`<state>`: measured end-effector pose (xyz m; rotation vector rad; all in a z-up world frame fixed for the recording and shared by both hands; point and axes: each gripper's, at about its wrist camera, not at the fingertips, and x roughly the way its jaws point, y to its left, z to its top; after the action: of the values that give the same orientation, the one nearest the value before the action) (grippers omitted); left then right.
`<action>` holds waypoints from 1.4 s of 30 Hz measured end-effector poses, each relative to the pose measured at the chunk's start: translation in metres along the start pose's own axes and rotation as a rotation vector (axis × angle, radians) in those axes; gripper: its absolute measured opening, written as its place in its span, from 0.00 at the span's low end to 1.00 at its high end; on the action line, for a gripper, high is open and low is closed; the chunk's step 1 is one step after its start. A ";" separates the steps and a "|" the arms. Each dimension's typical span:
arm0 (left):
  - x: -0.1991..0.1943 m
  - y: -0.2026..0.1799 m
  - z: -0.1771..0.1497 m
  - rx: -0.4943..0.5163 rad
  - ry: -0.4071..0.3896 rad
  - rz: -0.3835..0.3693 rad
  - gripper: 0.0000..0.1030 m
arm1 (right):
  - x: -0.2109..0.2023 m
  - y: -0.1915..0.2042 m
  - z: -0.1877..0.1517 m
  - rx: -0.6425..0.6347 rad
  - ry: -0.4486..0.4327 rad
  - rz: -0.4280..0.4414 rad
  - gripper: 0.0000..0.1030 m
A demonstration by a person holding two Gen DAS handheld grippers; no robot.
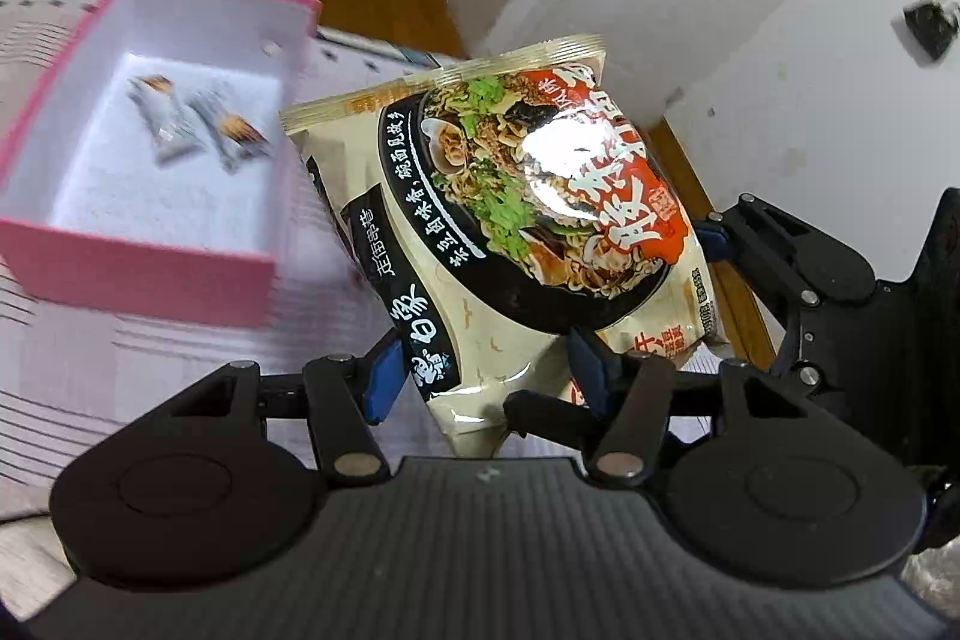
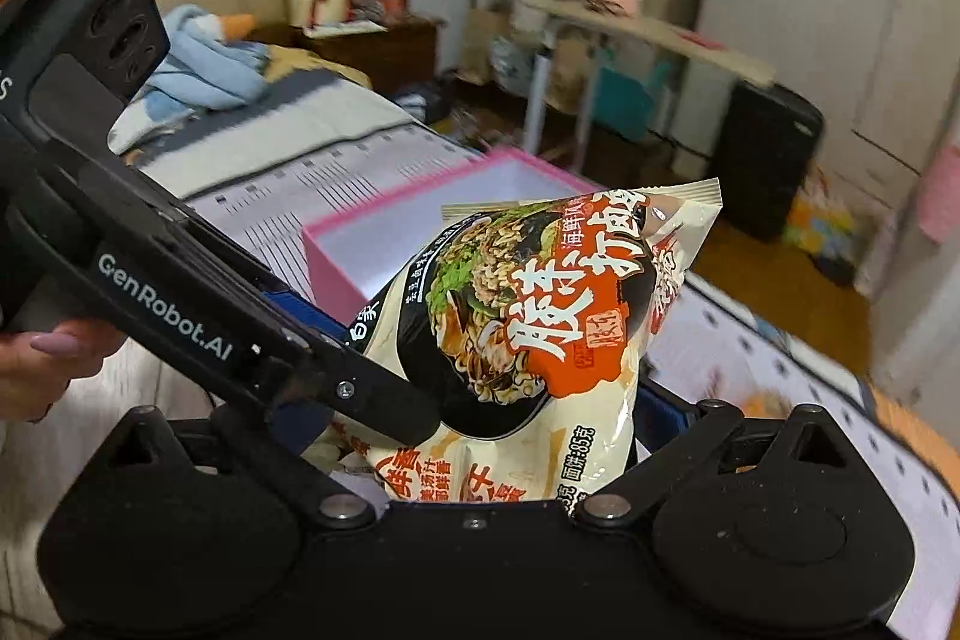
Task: Organize snacks
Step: 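Carry the noodle bag into the pink box and open the left tool, then grasp the clear bag of coated nuts with the left tool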
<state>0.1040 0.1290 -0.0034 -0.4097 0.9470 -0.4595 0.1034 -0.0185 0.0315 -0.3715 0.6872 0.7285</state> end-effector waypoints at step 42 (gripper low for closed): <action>-0.029 0.083 0.078 0.064 -0.114 0.382 0.56 | 0.001 -0.062 -0.006 0.323 -0.112 -0.070 0.95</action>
<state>0.1713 0.2238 0.0133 -0.1875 0.8723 -0.1168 0.1453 -0.0639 0.0312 -0.0577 0.6698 0.5559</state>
